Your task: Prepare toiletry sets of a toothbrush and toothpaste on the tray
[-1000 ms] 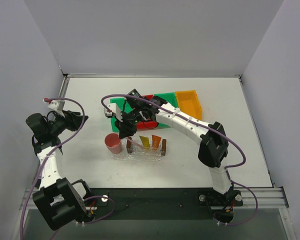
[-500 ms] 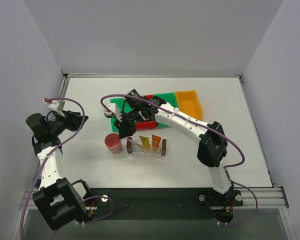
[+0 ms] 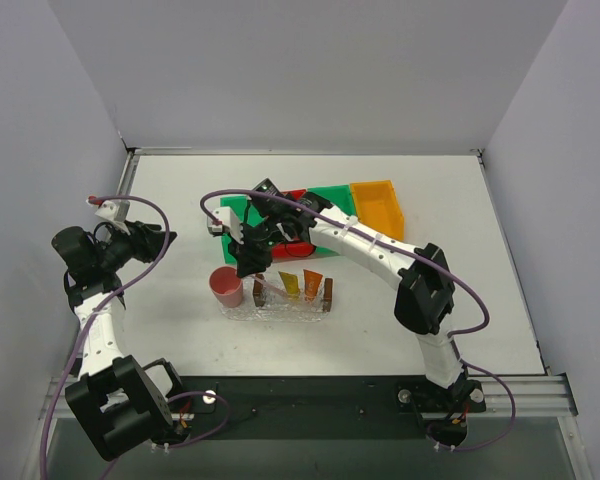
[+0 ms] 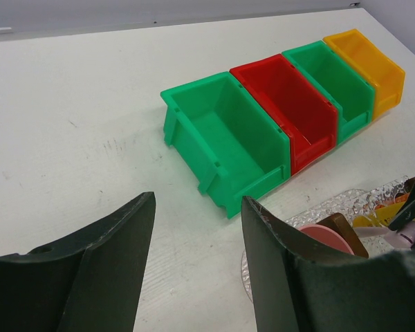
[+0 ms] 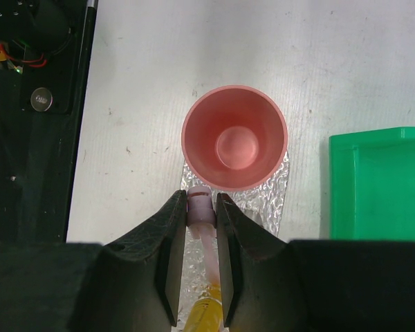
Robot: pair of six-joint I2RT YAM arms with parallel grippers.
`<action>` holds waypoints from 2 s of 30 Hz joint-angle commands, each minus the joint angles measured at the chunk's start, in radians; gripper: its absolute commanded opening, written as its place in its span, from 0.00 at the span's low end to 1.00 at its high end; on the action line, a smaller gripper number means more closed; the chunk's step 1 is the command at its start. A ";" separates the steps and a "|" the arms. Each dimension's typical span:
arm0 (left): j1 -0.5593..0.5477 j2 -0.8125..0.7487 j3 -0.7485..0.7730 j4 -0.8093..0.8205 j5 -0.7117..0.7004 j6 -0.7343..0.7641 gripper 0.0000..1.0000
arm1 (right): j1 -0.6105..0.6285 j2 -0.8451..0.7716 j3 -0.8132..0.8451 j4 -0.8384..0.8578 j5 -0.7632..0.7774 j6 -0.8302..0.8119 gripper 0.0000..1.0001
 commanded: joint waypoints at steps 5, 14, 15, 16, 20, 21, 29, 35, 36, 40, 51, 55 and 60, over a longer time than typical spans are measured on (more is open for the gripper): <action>-0.004 -0.009 0.022 0.012 0.024 0.012 0.63 | 0.009 0.037 0.042 -0.024 0.002 -0.005 0.18; -0.003 -0.005 0.025 0.015 0.024 0.012 0.63 | 0.010 0.054 0.062 -0.030 0.000 -0.002 0.18; -0.004 -0.006 0.025 0.015 0.024 0.012 0.63 | 0.010 0.054 0.062 -0.030 0.000 -0.002 0.18; -0.004 -0.006 0.024 0.015 0.024 0.012 0.63 | 0.010 0.054 0.062 -0.031 0.000 -0.002 0.18; -0.004 -0.003 0.021 0.017 0.024 0.012 0.63 | 0.010 0.054 0.062 -0.031 0.003 0.000 0.19; -0.004 -0.005 0.019 0.018 0.024 0.012 0.63 | 0.010 0.053 0.065 -0.031 0.003 0.000 0.19; -0.004 -0.009 0.022 0.017 0.024 0.012 0.63 | 0.015 0.059 0.073 -0.034 0.014 0.006 0.27; -0.004 -0.009 0.024 0.012 0.024 0.012 0.63 | 0.017 0.056 0.074 -0.033 0.016 0.009 0.28; -0.004 -0.008 0.025 0.012 0.026 0.012 0.63 | 0.017 0.054 0.077 -0.034 0.019 0.007 0.28; -0.004 -0.012 0.031 0.003 0.026 0.041 0.63 | 0.018 0.053 0.082 -0.034 0.026 0.012 0.37; -0.004 -0.017 0.039 -0.010 0.024 0.046 0.63 | 0.023 0.045 0.085 -0.037 0.037 0.012 0.43; -0.004 -0.014 0.039 -0.008 0.023 0.049 0.63 | 0.023 0.040 0.091 -0.037 0.049 0.017 0.48; -0.003 -0.012 0.039 -0.006 0.019 0.049 0.63 | 0.021 0.018 0.096 -0.037 0.078 0.018 0.50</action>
